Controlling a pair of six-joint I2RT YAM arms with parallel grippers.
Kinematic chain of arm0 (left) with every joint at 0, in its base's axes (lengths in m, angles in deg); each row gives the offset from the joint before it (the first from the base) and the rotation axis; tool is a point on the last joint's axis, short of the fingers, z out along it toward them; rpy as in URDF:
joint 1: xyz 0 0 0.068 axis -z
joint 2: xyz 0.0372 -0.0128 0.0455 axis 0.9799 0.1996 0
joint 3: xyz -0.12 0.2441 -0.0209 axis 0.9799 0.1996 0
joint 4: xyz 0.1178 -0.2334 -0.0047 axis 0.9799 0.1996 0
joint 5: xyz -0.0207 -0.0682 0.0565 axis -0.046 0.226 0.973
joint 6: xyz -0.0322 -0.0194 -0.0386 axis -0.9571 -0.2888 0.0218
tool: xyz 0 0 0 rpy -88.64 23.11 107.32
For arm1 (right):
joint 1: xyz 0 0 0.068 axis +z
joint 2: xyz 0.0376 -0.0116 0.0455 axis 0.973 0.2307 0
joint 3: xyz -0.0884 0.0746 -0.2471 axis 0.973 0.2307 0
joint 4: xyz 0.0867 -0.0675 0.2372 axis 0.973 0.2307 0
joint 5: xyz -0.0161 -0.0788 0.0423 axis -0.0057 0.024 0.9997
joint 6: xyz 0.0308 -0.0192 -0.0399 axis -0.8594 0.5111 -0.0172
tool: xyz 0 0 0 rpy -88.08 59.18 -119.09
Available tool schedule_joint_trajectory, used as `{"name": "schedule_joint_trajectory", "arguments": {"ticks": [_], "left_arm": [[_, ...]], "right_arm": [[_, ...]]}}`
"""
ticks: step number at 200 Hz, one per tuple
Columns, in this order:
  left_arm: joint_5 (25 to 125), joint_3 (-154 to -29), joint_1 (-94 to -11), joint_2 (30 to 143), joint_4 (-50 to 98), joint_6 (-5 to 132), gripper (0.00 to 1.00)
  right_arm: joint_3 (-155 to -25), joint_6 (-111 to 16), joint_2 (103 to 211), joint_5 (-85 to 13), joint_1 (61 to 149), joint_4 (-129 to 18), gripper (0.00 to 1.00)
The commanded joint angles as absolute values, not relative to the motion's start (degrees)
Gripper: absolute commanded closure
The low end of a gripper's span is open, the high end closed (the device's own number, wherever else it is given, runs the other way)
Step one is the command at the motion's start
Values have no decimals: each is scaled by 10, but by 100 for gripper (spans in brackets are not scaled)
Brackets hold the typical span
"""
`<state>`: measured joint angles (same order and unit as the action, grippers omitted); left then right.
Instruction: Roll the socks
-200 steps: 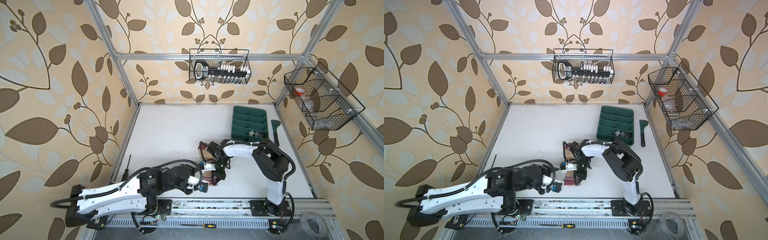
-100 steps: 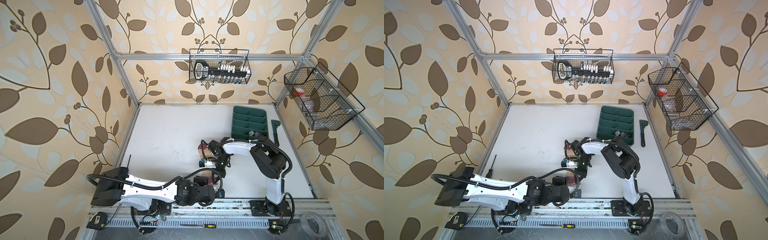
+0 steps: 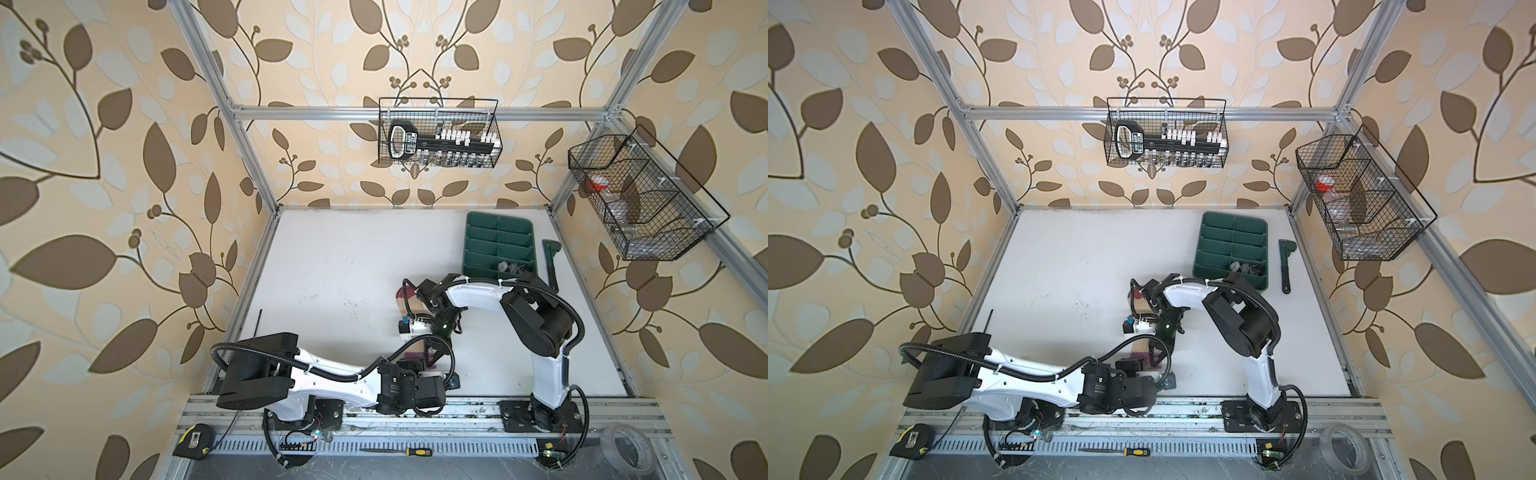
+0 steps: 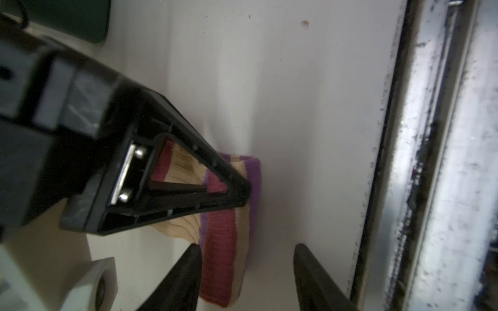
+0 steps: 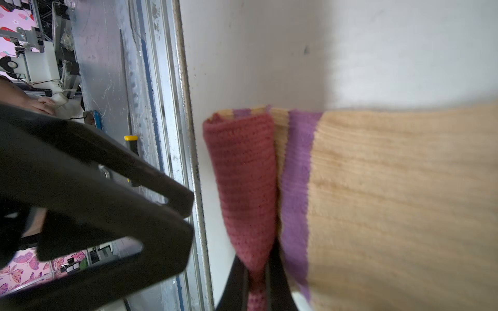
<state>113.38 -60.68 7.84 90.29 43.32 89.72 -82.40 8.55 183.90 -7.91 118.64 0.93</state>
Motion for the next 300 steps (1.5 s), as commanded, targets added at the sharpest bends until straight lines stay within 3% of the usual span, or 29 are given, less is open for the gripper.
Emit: {"name": "schedule_joint_trajectory", "arguments": {"ticks": [1,52,91,143,183,199,231,260,265,267,269,300], "left_arm": [[1146,-604,82,907,408,863,50],[1162,-620,80,952,403,862,62],[1155,-613,56,965,383,845,62],[1149,-608,40,989,360,847,79],[1136,-613,32,1006,359,852,100],[1120,-617,28,1009,365,855,100],[1067,-621,21,1003,381,857,100],[1030,-621,20,997,390,858,100],[1025,-619,20,997,387,859,100],[1024,-619,20,996,388,859,100],[1024,-619,20,996,388,860,100],[1012,-622,20,1003,389,868,100]], "right_arm": [[-835,92,1840,-66,1182,18,100],[-835,98,1835,-60,1179,23,100],[-833,105,1825,-54,1175,29,100],[-834,105,1819,-54,1174,31,100],[-834,105,1814,-53,1173,31,100],[-832,102,1811,-56,1173,29,100],[-812,90,1783,-87,1172,-5,56],[-790,80,1743,-123,1161,-46,29],[-786,75,1732,-133,1158,-56,19],[-785,73,1727,-135,1155,-59,6],[-782,71,1722,-137,1153,-64,1],[-755,31,1614,-168,1093,-133,0]]}}
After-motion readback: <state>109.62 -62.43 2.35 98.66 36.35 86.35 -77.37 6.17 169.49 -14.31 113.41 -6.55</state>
